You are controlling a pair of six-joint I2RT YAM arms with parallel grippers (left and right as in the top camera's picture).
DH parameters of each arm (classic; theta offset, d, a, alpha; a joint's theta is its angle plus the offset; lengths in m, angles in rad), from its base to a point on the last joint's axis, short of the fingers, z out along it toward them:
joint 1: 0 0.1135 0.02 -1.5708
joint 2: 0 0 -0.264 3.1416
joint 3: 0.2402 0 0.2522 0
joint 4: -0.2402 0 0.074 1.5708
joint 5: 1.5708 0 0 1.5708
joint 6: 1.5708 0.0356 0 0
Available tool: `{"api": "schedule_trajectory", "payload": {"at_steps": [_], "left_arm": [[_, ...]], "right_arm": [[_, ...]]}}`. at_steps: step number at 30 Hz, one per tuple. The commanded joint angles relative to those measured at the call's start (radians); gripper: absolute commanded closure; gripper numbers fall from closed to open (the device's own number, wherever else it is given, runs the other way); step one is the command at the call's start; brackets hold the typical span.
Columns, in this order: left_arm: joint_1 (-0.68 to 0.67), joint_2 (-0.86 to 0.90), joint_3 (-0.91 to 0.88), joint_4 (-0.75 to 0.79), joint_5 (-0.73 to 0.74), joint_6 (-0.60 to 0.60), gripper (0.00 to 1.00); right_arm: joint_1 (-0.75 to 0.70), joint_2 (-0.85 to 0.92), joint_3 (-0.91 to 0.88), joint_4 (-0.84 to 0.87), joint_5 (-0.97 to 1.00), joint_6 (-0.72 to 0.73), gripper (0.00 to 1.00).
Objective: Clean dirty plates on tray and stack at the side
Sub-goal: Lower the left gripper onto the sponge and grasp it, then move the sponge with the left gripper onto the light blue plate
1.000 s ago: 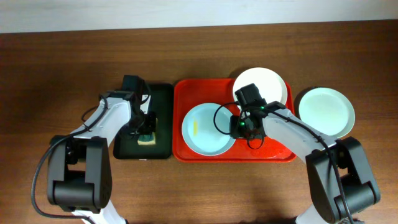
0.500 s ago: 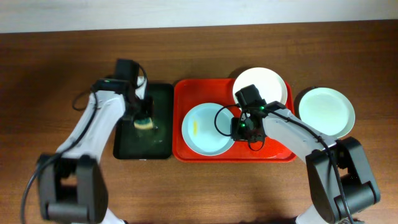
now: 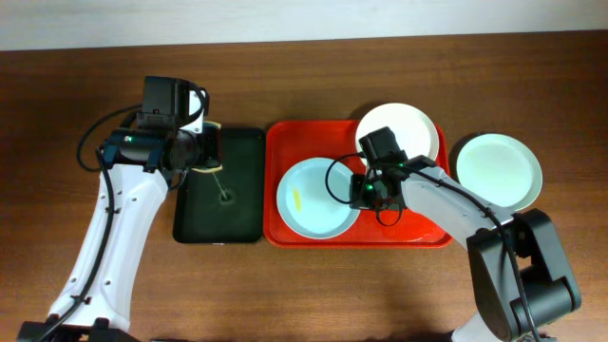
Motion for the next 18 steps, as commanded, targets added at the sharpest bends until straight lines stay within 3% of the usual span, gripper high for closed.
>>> {"api": "schedule_trajectory", "payload": {"at_steps": [1, 12, 17, 18], "left_arm": [[-0.001, -0.004, 0.006, -0.004, -0.014, -0.002, 1.0], [-0.003, -0.006, 0.006, -0.054, 0.152, -0.002, 1.0], [-0.005, -0.016, 0.01, -0.099, 0.018, -0.085, 1.0], [-0.006, -0.02, 0.01, -0.095, -0.092, -0.087, 1.0]], "right_arm": [[-0.003, 0.006, -0.011, 0.004, 0.002, 0.0, 0.96], [-0.003, 0.006, -0.011, -0.011, 0.002, 0.0, 0.96], [-0.003, 0.006, -0.011, -0.015, 0.002, 0.0, 0.96], [-0.003, 0.006, -0.011, -0.02, 0.002, 0.0, 0.96]]}}
